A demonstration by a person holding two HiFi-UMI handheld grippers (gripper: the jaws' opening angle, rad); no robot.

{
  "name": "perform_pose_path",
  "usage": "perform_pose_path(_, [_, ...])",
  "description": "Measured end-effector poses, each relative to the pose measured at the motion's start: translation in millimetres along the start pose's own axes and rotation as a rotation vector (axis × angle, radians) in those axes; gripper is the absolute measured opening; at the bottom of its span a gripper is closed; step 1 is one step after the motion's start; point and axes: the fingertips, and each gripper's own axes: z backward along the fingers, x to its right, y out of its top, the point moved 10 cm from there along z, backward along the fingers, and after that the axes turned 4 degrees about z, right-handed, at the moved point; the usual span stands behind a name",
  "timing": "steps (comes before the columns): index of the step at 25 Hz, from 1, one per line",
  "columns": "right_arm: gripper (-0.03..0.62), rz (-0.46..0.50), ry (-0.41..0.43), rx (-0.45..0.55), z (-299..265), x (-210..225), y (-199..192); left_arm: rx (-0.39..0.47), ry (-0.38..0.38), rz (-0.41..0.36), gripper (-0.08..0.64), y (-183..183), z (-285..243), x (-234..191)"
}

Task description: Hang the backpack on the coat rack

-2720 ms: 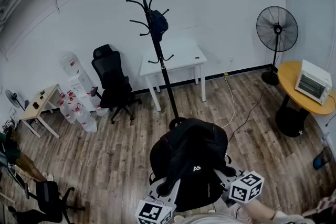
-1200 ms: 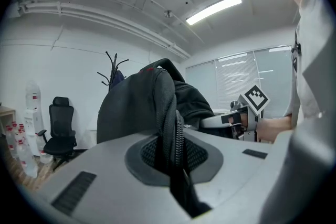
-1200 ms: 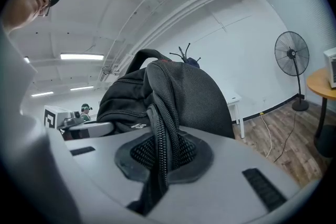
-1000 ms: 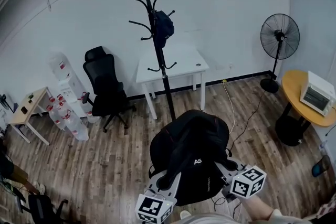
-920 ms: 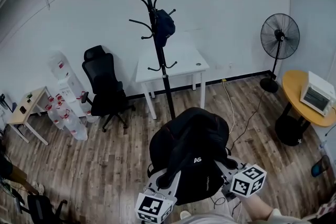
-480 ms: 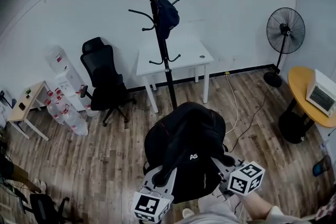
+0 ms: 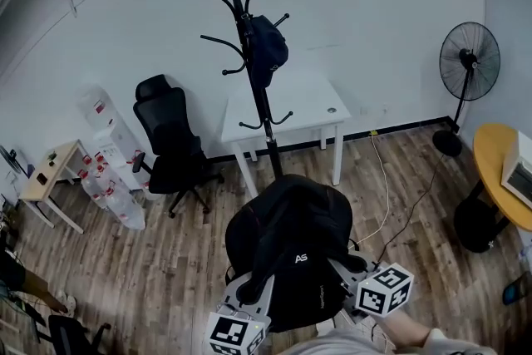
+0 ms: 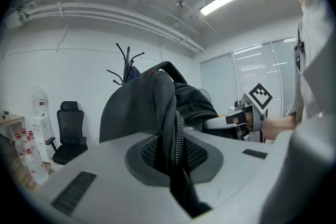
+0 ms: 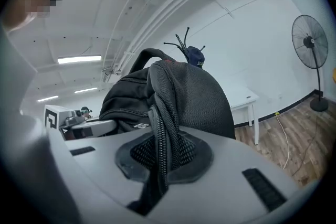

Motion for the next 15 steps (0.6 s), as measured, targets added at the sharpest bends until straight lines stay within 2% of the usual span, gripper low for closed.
perform_pose_path(4, [0.032, 0.06, 0.035, 0.013, -19.5, 36.0, 33.2, 0.039, 0.032, 0.008, 0.025, 14.6, -38.7, -8.0])
perform_pose_path(8, [0.032, 0.104, 0.064, 0.019, -43.1, 66.3, 67.6, 0.085, 0.062, -0.018, 0.025, 29.2, -78.1, -26.4])
perform_pose_path(15, [0.032, 0.106, 0.048, 0.061, -84.9, 95.5, 115.4, 0.116, 0.077, -0.044, 0.024, 65.4, -131.1, -64.4])
